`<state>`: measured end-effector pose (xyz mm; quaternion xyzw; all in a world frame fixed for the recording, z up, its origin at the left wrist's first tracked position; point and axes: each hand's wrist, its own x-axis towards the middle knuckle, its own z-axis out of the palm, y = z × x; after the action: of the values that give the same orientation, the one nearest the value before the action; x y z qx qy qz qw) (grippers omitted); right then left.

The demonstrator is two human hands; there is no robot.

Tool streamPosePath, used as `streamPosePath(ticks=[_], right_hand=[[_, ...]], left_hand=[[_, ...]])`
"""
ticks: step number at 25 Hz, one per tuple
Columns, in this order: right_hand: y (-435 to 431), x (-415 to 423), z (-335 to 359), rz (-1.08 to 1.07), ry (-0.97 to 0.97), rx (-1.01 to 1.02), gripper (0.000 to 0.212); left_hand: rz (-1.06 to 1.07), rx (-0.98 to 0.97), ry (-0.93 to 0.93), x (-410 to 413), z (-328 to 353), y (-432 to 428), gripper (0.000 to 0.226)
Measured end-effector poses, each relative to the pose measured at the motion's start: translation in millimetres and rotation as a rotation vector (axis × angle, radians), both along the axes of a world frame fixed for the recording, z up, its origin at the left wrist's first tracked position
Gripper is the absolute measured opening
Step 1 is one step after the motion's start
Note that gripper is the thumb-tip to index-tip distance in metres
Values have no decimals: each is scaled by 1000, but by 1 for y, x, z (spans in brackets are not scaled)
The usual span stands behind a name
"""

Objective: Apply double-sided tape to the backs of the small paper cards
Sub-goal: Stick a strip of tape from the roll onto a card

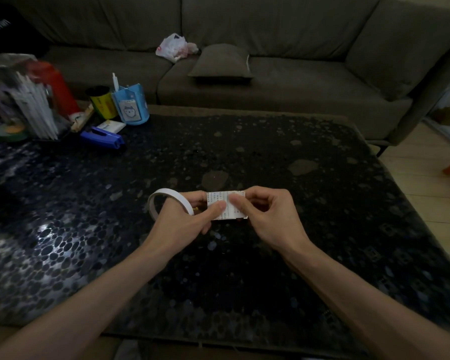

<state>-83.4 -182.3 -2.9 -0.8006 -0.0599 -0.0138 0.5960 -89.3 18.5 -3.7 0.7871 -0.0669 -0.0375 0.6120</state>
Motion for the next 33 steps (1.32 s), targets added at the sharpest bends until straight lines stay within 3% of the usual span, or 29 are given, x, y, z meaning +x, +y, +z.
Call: streamPosePath(ticks=[4,15,21,27,31,33], right_hand=[[1,-2,0,44,62,34,16],[2,6,-3,35,135,34,8],[3,7,-4,15,198,51,28],[5,9,-10,-42,251,-13,23],[10,10,-8,-54,254,-55,23],[11,8,-6,-42,260,-64,24]], left_hand=[[0,7,3,0,1,3,16],[36,22,8,5,-3,7,10],[210,-10,64,18,8,28,10],[329,284,188,31,-6,67,25],[350,632,170,29,-16,72,55],[373,666,148,29,-7,67,45]])
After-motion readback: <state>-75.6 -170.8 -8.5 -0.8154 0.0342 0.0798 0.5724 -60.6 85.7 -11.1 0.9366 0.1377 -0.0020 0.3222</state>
